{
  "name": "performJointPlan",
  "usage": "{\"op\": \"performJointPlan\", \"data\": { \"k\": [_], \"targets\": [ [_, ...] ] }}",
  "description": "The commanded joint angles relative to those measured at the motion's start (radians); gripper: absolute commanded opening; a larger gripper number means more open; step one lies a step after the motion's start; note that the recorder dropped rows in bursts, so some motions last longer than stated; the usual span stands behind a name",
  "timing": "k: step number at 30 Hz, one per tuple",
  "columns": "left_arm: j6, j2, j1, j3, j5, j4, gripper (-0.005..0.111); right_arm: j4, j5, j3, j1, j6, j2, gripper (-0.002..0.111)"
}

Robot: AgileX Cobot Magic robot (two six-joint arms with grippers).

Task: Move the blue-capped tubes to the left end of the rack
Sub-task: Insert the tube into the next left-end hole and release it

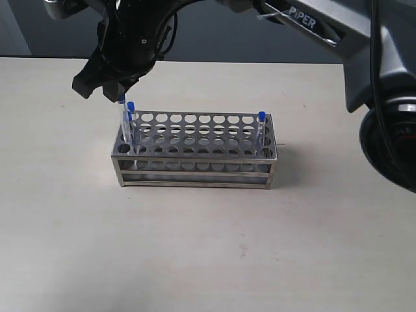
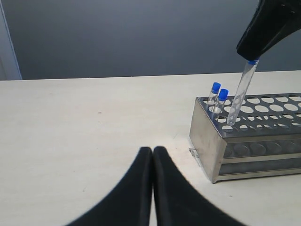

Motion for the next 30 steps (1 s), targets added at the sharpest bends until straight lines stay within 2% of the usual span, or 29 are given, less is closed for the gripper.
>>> {"op": "performJointPlan", "data": {
  "k": [1, 30],
  "targets": [
    [-0.001, 0.003, -0.011, -0.005, -0.007, 0.001, 0.001, 0.002, -0.005, -0.003, -0.002, -0.01, 0.021, 0.0],
    [-0.001, 0.003, -0.011, -0.005, -0.007, 0.001, 0.001, -0.012, -0.034, -0.023, -0.002, -0.017, 0.024, 0.0]
  ]
}}
